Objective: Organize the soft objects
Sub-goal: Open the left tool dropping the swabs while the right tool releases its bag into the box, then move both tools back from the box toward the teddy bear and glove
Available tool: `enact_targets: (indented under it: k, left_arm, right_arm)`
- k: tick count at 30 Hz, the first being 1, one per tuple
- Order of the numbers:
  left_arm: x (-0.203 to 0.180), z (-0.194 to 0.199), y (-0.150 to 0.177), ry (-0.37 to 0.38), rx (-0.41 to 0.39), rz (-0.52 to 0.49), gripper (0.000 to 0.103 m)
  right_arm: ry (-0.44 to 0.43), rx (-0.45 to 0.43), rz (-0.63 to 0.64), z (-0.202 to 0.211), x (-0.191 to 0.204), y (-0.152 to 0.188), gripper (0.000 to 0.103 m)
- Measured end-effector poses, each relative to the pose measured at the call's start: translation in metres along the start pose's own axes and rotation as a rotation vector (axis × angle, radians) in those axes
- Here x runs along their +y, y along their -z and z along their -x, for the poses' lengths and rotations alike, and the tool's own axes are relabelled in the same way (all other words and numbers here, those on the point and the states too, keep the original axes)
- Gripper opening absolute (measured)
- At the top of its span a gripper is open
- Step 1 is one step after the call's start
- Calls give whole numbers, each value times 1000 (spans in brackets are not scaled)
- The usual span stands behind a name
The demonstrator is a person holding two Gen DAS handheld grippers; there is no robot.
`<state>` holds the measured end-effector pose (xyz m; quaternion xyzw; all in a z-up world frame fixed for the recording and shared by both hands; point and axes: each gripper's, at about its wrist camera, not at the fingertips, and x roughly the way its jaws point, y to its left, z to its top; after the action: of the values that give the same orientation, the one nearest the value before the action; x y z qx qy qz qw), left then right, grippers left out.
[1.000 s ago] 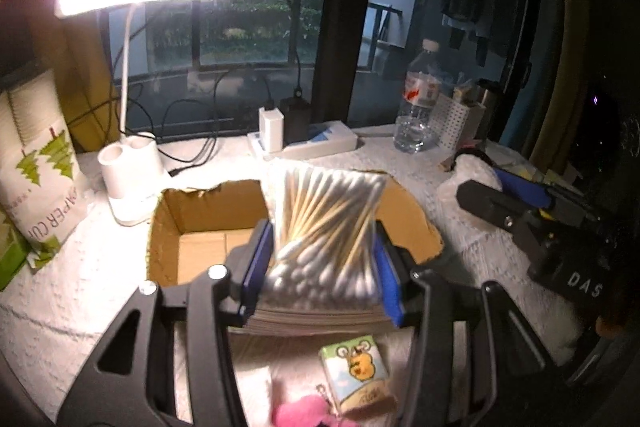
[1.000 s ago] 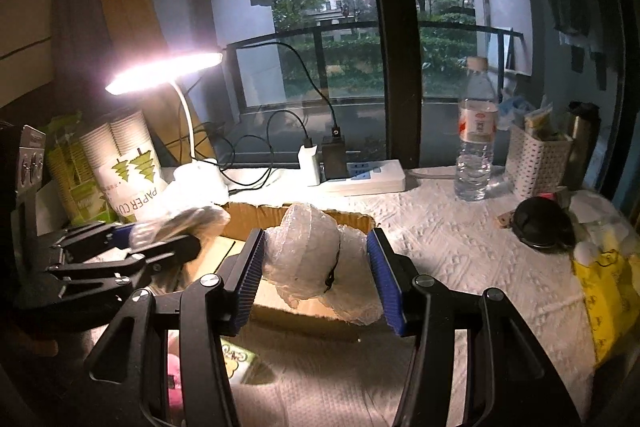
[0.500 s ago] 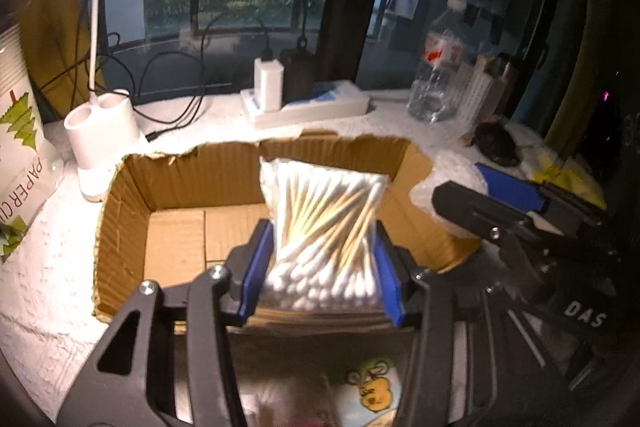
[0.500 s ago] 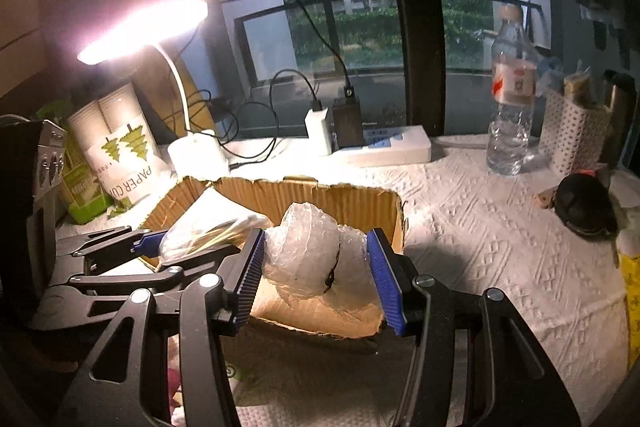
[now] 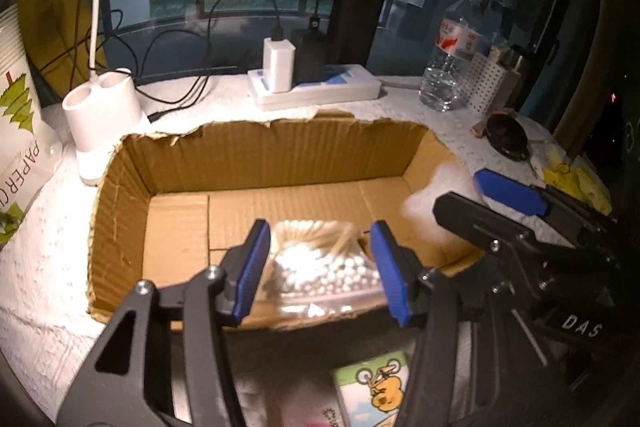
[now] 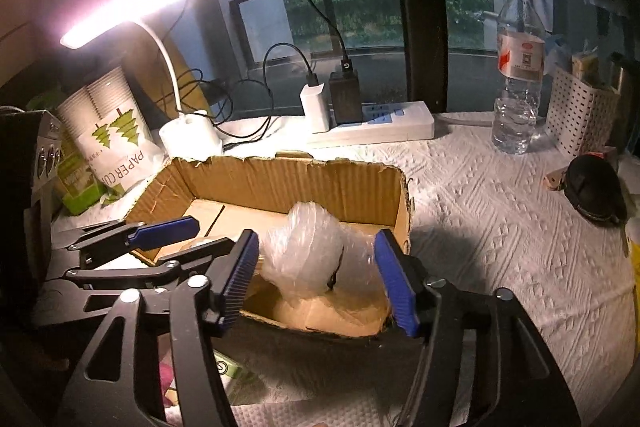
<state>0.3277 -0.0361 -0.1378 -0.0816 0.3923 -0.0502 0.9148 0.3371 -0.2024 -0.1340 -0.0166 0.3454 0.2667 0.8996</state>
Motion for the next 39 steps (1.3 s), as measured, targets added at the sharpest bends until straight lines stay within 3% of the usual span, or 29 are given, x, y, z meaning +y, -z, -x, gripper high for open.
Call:
enact_targets:
  k: [7, 21, 25, 39]
  left_arm:
    - [4, 17, 1, -7, -35, 4, 62]
    - [4, 50, 10, 6, -79, 3, 64]
    - [5, 64, 15, 4, -105, 8, 72]
    - [18, 120, 37, 4, -191, 20, 75]
  right_arm:
    - [13, -16, 15, 9, 7, -2, 65]
    - [44, -42, 29, 39, 23, 0, 65]
    - [53, -52, 37, 49, 31, 2, 65]
    - [97, -84, 50, 91, 56, 17, 65]
